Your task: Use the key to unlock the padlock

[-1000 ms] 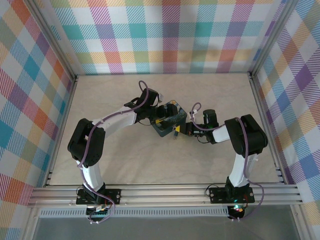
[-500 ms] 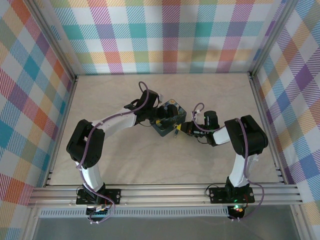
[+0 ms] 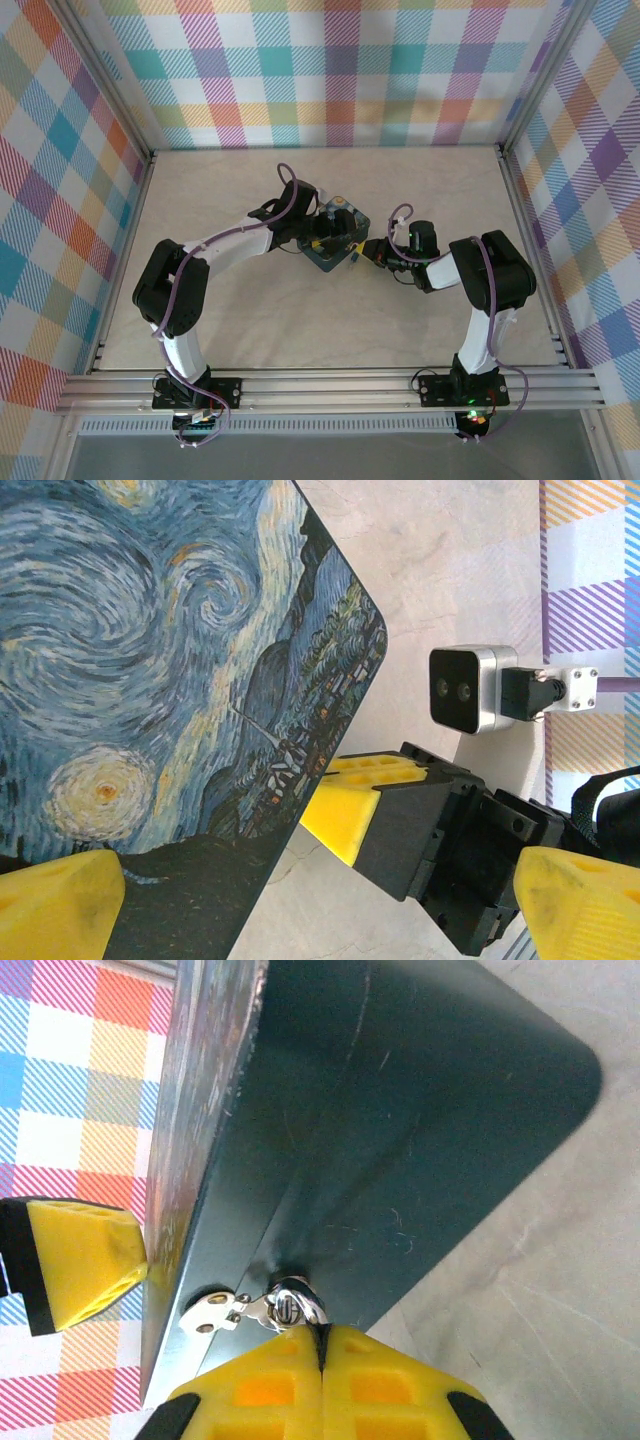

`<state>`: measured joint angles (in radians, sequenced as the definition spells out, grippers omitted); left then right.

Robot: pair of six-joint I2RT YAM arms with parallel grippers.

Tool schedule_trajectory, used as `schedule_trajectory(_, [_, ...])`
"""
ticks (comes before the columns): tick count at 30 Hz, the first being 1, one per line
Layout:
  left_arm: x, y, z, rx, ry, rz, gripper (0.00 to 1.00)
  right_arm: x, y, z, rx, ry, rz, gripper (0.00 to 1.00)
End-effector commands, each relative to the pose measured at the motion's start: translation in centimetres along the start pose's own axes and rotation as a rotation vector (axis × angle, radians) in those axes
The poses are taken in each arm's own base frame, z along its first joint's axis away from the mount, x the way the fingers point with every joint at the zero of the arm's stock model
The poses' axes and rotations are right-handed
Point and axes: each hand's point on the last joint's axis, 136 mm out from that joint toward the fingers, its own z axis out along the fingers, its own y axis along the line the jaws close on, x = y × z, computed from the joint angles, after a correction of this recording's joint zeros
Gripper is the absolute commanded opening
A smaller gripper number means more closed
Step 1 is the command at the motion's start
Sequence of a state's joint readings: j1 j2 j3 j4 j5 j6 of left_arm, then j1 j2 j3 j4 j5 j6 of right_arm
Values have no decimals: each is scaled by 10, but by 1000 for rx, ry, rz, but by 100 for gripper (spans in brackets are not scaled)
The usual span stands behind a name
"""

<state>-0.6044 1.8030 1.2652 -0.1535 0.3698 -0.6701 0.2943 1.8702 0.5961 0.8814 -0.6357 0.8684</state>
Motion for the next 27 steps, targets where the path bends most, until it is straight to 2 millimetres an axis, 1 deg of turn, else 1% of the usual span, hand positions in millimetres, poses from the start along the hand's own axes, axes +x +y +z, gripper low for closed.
schedule_trajectory(1, [32, 27, 8, -89, 91, -54, 100, -16, 14, -4, -33, -72, -20, 0])
schedule_trajectory(8, [31, 26, 7, -88, 87, -53, 100, -27, 18, -4, -30, -111, -12, 0])
schedule_trajectory(14, [30, 27, 5, -98, 85, -47, 100, -31, 19, -7, -6, -116, -37, 0])
schedule_trajectory(21, [28, 33, 4, -121, 81, -41, 100, -30, 21, -20, 31, -119, -73, 0])
schedule_trajectory(24, [24, 31, 1, -114, 70, -38, 100, -29, 23, -27, 50, -118, -90, 0])
schedule_trajectory(27, [17, 24, -5, -94, 43, -20, 100, -28, 23, -35, 70, -115, -110, 0])
